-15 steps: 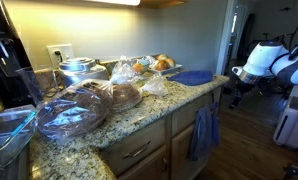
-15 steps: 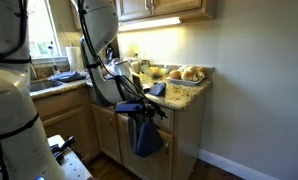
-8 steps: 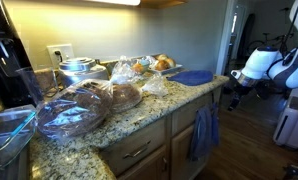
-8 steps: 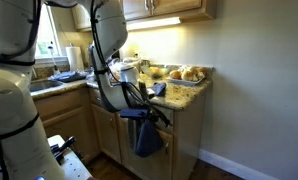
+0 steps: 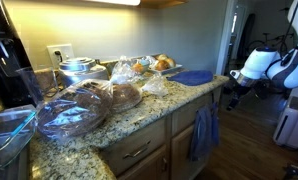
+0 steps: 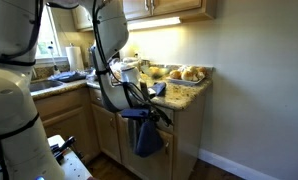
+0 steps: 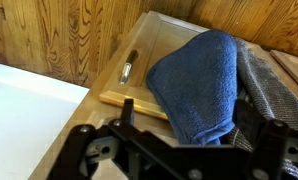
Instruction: Take the top towel, hang it on the hook and put it back on the counter
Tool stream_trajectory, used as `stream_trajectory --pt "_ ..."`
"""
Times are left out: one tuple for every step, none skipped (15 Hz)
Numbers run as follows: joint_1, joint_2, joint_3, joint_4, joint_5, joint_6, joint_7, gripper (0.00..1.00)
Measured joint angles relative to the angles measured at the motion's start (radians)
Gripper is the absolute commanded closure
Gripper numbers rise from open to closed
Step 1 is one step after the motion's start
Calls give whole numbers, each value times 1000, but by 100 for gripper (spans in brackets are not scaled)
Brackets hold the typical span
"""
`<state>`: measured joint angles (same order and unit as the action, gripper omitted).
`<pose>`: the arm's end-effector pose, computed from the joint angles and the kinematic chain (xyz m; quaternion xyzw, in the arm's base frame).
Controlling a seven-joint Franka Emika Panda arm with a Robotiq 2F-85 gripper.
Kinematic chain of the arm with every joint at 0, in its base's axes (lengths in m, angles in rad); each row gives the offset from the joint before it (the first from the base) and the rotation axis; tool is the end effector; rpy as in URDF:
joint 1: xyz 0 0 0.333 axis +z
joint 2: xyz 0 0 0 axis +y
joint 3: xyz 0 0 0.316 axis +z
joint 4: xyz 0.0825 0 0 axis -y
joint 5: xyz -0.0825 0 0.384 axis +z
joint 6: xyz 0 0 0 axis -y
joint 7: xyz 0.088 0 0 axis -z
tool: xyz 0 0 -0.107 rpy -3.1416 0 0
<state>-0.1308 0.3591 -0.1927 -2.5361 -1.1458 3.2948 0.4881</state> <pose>0.4317 -0.0518 0.1651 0.9698 0.1838 0.1552 0.0411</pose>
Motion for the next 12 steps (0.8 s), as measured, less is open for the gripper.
stream_trajectory --pt "0 3 -4 4 0 8 0 0" --pt "0 8 -10 9 0 23 0 0" --pt "0 16 -16 13 2 43 0 0" --pt "0 26 -22 16 4 66 0 0" --pt "1 34 -29 18 8 85 0 0" --pt "2 44 -36 20 12 103 0 0" --pt "2 53 -42 21 17 119 -2 0" --pt "6 62 -48 22 25 131 -6 0" --pt "14 73 -55 22 37 140 -13 0" --pt "25 84 -64 23 52 148 -18 0" --pt "37 96 -71 24 69 155 -22 0" --pt "29 107 -49 23 126 156 -64 0"
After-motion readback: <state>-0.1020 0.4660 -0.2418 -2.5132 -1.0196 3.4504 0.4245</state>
